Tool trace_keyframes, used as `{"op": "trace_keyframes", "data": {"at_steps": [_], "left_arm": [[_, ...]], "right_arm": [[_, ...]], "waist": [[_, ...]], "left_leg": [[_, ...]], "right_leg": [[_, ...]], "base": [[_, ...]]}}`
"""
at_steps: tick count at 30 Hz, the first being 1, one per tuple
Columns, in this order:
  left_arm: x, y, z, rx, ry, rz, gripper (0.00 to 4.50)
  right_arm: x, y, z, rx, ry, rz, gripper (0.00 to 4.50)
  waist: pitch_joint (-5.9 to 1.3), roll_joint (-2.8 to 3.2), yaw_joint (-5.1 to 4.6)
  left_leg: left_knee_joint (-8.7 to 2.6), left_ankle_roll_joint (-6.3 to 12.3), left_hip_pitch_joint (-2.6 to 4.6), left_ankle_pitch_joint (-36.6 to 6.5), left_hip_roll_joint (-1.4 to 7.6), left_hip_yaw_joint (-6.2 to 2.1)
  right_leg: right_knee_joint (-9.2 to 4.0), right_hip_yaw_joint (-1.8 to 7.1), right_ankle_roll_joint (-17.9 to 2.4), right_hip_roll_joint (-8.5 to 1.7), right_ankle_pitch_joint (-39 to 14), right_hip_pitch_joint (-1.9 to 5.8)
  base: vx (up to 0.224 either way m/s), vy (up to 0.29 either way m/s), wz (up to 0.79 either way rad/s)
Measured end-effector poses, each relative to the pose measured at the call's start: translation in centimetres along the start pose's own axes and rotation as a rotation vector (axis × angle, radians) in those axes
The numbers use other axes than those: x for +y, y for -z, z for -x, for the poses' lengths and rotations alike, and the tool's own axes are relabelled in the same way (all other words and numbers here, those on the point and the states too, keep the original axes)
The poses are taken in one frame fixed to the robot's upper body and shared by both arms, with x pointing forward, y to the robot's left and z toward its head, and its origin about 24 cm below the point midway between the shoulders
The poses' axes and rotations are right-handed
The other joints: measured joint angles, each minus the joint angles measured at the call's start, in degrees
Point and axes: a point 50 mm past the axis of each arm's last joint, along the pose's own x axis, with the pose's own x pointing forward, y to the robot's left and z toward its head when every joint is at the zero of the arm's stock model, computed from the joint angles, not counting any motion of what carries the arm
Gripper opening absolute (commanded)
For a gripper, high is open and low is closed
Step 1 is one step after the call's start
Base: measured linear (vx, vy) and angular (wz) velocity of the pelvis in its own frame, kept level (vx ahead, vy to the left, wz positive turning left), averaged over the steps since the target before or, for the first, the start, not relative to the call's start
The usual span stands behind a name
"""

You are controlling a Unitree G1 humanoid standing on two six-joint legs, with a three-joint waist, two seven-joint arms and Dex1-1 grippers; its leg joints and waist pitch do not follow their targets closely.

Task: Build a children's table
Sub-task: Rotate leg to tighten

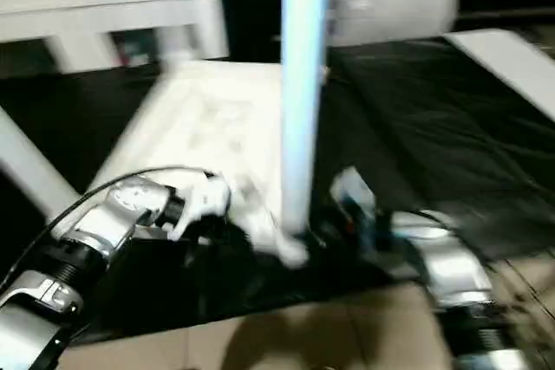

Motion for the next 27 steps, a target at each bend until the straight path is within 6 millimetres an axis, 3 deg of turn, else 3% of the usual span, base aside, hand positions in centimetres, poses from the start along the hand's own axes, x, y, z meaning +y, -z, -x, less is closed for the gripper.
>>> {"op": "trace_keyframes", "data": {"at_steps": [3, 6, 8, 9, 12, 19, 27], "left_arm": [[0.4, -0.5, -0.9, -0.018, -0.141, 0.075, 0.00], [0.9, -1.4, -2.3, -0.026, -0.290, 0.128, 0.00], [0.9, -1.9, -3.0, -0.036, -0.328, 0.137, 0.00], [0.8, -2.1, -3.3, -0.044, -0.333, 0.138, 0.00], [0.6, -2.5, -3.8, -0.057, -0.327, 0.131, 0.00], [0.3, -2.6, -3.7, -0.058, -0.278, 0.066, 0.00], [0.3, -1.6, -2.0, -0.028, -0.191, -0.021, 0.00]], "right_arm": [[-0.8, -0.5, -1.7, -0.029, 0.188, -0.031, 1.96], [-1.5, -1.3, -3.6, -0.039, 0.393, -0.039, 1.96], [-1.8, -1.5, -3.9, -0.040, 0.454, -0.036, 1.96], [-1.9, -1.5, -3.9, -0.047, 0.469, -0.040, 2.50], [-2.1, -1.3, -3.8, -0.058, 0.491, -0.064, 2.69], [-2.0, -0.7, -1.9, -0.081, 0.405, -0.025, 3.19], [-1.9, -0.7, 1.7, -0.045, 0.189, 0.106, 3.90]], "waist": [[0.01, -0.15, -1.90], [0.01, -0.16, -2.97], [0.00, -0.15, -3.07], [-0.02, -0.16, -2.96], [-0.05, -0.11, -2.46], [-0.03, -0.09, 0.10], [0.02, -0.01, 1.38]], "left_leg": [[0.01, -0.02, -0.05, -0.01, 0.01, -0.08], [0.01, -0.01, -0.11, -0.02, -0.02, -0.14], [0.01, 0.10, -0.19, -0.04, -0.02, -0.18], [0.00, 0.24, -0.24, -0.08, 0.00, -0.20], [-0.09, 0.41, -0.36, -0.19, 0.00, -0.19], [-0.08, 0.51, -0.51, -0.23, 0.00, -0.09], [-0.03, 0.50, -0.47, -0.21, 0.01, -0.08]], "right_leg": [[-0.02, -0.11, 0.00, 0.01, 0.00, 0.01], [-0.08, -0.16, 0.00, 0.01, 0.00, 0.03], [-0.17, -0.19, 0.01, 0.01, 0.01, 0.04], [-0.20, -0.19, 0.03, 0.01, 0.00, 0.05], [-0.30, -0.18, 0.10, 0.01, -0.05, 0.00], [-0.28, -0.11, 0.07, -0.02, -0.04, -0.16], [-0.20, -0.07, 0.05, -0.03, -0.02, -0.16]], "base": [[0.000, 0.000, 0.00], [0.000, 0.000, 0.00], [0.000, 0.000, 0.00], [0.000, 0.000, 0.00], [0.000, 0.000, 0.00], [0.000, 0.000, 0.00], [0.000, 0.000, 0.00]]}}
